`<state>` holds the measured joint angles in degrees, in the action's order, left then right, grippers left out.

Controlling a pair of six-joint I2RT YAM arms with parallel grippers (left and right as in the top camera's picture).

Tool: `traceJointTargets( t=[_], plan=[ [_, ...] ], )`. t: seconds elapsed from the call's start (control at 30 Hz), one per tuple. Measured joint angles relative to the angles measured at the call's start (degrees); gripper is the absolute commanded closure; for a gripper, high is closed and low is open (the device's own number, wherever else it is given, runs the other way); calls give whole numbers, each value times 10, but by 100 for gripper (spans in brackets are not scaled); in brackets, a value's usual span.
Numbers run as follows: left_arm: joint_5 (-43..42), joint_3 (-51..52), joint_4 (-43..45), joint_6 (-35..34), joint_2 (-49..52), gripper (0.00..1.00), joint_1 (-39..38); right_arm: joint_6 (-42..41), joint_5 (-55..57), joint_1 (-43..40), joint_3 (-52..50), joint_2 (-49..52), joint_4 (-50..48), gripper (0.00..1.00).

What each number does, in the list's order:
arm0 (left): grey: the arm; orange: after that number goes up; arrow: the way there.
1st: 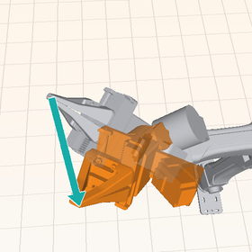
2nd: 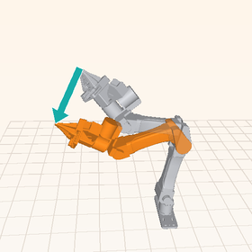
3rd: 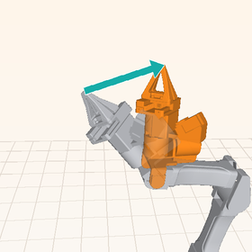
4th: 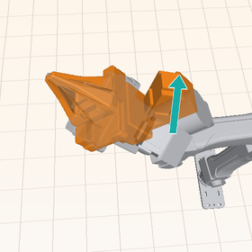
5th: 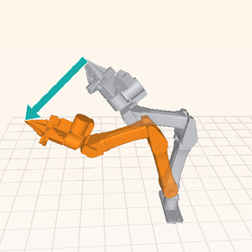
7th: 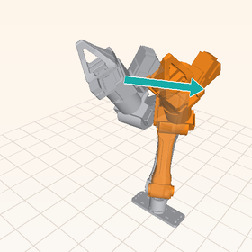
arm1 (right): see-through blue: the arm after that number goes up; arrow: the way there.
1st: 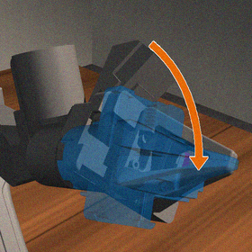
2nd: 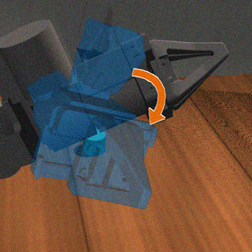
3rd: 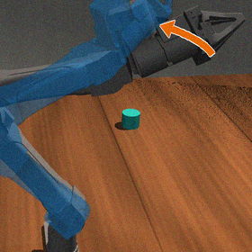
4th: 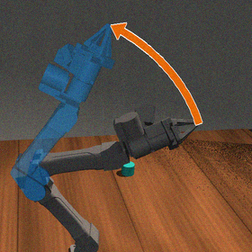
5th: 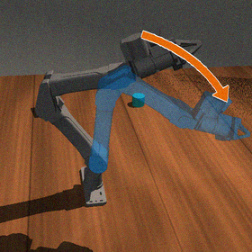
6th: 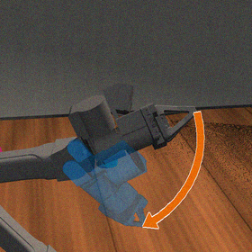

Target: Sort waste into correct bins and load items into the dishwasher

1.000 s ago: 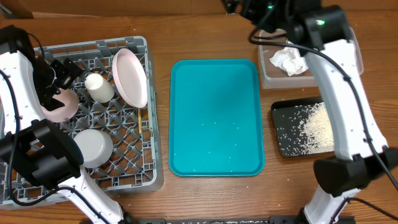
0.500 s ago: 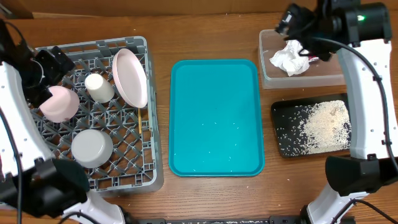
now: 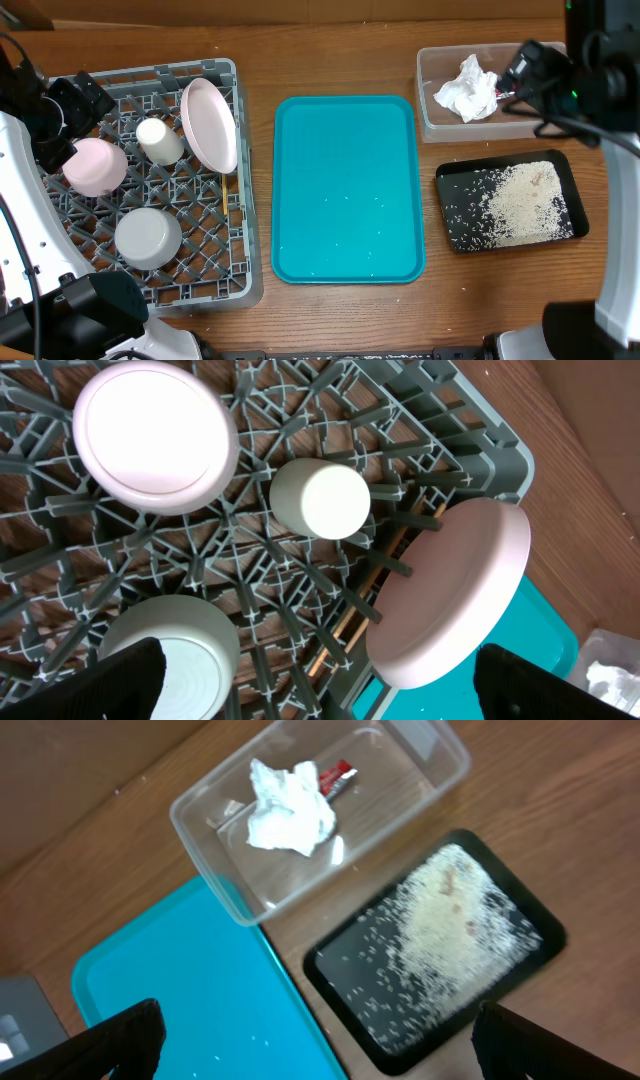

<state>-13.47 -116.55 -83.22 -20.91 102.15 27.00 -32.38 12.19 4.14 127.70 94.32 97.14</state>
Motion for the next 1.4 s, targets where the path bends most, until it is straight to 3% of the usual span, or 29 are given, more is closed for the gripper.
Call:
traceJointTargets(
  t=[0.17,0.63,1.27,1.4],
  plan=[
    [0,0,0,0,0,0,0,0,6,0,-26,-51,-1,0],
    [2,0,0,0,0,0,0,-4,-42,0,-218,-244,2,0],
    [2,0,0,0,0,0,0,3,-62,0,-226,-235,0,0],
    [2,0,0,0,0,0,0,11,-53,0,-242,-245,-45,0]
  ],
)
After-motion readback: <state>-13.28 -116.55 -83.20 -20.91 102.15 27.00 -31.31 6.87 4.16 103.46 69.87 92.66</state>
